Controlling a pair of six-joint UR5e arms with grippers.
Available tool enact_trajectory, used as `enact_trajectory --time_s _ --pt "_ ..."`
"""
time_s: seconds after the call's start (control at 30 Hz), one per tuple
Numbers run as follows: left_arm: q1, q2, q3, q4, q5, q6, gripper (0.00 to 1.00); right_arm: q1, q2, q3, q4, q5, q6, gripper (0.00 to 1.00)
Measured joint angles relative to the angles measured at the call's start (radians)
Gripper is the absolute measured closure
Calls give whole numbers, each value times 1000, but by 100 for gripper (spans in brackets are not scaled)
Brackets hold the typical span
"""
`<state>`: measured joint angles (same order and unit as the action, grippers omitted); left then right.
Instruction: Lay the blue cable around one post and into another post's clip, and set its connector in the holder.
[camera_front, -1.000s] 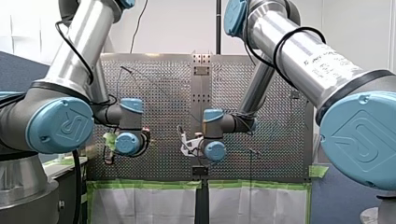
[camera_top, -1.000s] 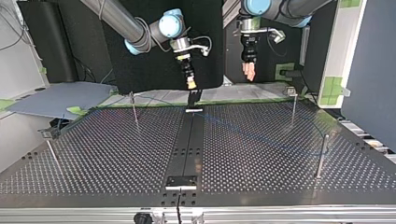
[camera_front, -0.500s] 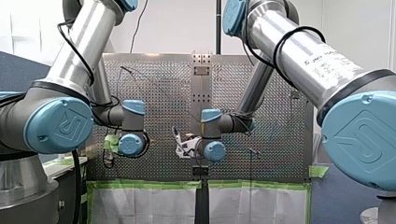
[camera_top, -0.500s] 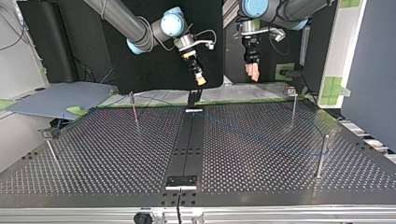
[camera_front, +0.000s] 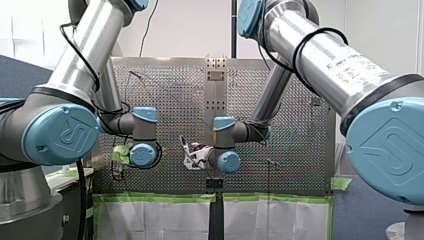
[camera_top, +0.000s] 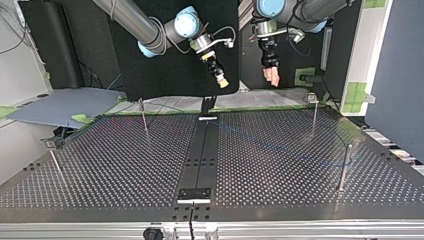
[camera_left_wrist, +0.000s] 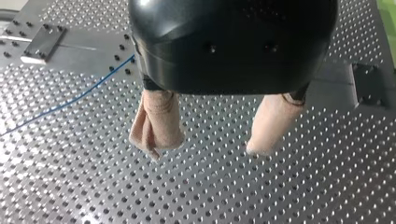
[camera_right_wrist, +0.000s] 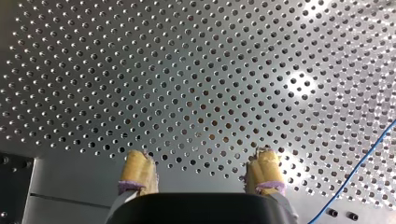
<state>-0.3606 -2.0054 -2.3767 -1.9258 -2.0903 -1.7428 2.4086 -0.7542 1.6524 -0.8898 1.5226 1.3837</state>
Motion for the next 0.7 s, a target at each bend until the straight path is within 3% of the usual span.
enact_trajectory --time_s 0.2,0.33,0.47,0.7 --pt "0 0 3 -4 -47 0 0 -14 0 -1 39 27 -18 1" --pt "0 0 4 -4 -55 -2 0 -19 0 -1 57 61 -44 1" --pt "1 0 4 -4 -55 -1 0 -22 0 -1 58 91 -53 1" --pt "0 0 4 -5 -52 -2 0 -24 0 -1 64 102 -72 1"
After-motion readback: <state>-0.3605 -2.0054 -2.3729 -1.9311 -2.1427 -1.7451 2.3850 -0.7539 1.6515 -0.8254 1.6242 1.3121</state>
